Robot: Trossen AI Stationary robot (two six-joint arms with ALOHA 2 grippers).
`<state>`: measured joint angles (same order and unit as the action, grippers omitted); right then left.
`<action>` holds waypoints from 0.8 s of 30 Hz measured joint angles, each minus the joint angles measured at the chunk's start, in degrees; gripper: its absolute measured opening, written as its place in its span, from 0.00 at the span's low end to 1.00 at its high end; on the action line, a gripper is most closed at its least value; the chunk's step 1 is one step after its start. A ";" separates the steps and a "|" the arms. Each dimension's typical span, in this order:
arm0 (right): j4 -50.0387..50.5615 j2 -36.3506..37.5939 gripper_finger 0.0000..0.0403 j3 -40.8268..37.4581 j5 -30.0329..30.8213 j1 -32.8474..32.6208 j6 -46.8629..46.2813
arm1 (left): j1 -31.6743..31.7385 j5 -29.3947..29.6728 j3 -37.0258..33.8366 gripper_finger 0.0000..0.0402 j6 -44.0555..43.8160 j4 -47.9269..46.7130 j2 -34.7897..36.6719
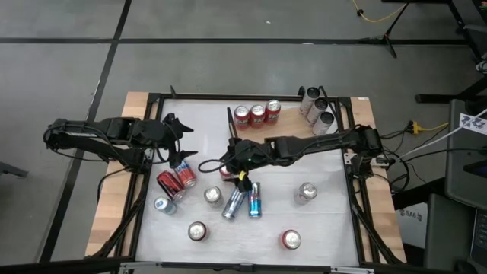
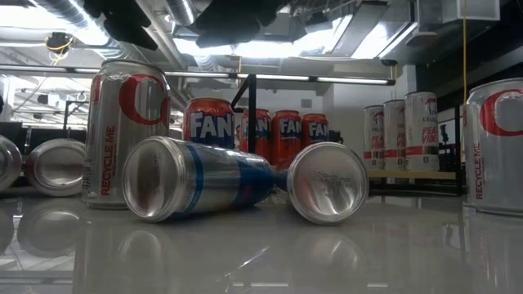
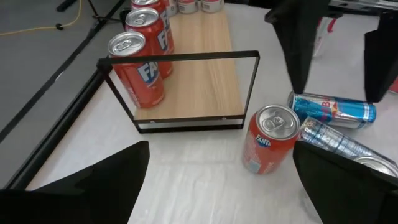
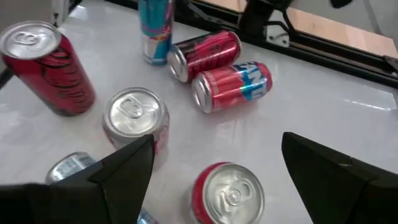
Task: Place canned beverage on shelf
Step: Put the center orange soda can on the shelf
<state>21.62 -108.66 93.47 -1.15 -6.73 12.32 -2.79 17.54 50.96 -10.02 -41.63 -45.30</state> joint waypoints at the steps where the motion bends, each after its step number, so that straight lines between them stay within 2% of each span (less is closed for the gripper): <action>1: 0.43 0.00 0.85 0.00 0.33 0.01 0.00 | 0.00 -0.01 0.00 0.97 -0.03 0.00 0.00; 12: 1.91 -3.63 0.85 -0.04 4.04 -0.01 -0.32 | 0.00 0.01 0.00 0.97 -0.11 0.15 0.00; 17: 2.23 -5.75 0.85 -0.02 9.82 0.01 -0.09 | 0.00 0.02 0.00 0.97 -0.11 0.08 -0.02; 24: 2.11 -5.95 0.85 0.02 9.09 -0.05 -0.29 | 0.00 0.05 0.00 0.97 -0.11 0.03 -0.09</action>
<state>23.73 -114.61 93.49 7.94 -6.79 12.03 -2.79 17.58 50.96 -10.13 -41.59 -45.39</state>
